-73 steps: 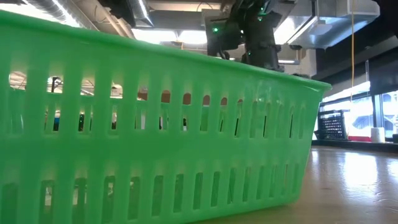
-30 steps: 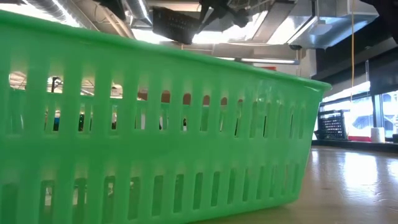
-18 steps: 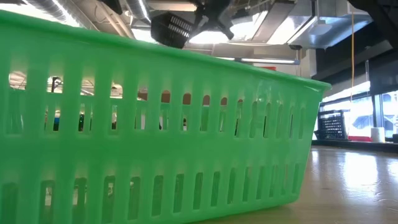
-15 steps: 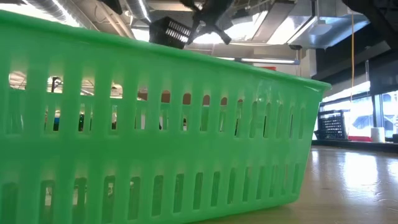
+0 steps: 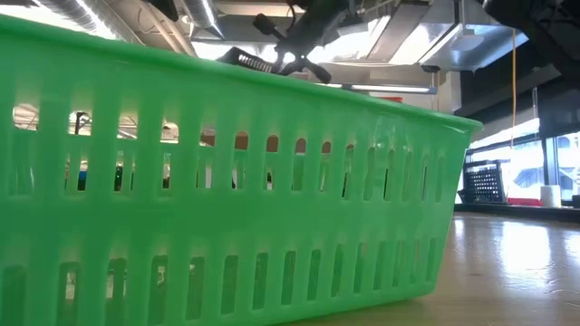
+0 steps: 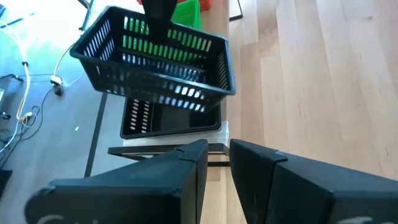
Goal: Stack baskets on shelf by color
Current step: Stack the black bin on top of the other bins on the shelf
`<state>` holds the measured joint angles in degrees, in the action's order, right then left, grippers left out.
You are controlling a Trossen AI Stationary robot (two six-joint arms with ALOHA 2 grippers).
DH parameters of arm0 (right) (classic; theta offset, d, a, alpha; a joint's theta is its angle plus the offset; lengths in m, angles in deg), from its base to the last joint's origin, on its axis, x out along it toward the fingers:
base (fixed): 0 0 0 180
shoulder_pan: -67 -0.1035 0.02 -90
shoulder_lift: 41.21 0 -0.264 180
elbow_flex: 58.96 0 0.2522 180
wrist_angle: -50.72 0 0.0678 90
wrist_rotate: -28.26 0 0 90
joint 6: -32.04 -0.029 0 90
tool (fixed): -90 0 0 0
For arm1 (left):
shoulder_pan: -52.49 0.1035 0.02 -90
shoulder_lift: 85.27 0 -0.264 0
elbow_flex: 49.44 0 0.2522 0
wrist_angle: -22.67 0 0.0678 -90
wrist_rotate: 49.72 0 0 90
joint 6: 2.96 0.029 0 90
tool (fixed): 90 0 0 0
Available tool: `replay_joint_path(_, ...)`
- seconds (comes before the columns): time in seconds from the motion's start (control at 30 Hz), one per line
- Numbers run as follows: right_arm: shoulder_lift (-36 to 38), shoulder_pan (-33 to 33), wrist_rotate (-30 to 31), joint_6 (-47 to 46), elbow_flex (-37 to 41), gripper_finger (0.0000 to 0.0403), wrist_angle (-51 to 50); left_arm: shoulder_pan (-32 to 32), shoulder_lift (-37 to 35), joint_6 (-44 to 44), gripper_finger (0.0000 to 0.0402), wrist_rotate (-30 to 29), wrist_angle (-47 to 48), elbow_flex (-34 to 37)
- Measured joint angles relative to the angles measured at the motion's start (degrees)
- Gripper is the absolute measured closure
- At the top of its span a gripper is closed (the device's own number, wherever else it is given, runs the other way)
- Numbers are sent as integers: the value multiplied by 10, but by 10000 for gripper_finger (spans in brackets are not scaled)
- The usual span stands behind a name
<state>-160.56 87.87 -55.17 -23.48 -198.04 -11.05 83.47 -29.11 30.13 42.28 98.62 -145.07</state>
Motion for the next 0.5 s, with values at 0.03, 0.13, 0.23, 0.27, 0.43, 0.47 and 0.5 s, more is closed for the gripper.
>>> replay_joint_path(0.03,-1,2,-13,10,0,398,3,0,0,0,342,0,0,0)
replay_joint_path(0.13,-2,8,-50,19,0,388,6,0,0,0,342,0,0,0)
replay_joint_path(0.23,-2,10,-47,21,0,380,7,0,0,-1,342,0,0,0)
replay_joint_path(0.27,-2,11,-43,22,0,380,8,0,0,-1,342,0,0,0)
replay_joint_path(0.43,-2,15,-36,29,0,378,20,0,0,-1,342,0,0,0)
replay_joint_path(0.47,-2,15,-36,34,0,378,21,0,0,-1,342,-1,0,0)
replay_joint_path(0.5,-2,15,-36,37,0,378,23,0,0,-1,342,-1,0,0)
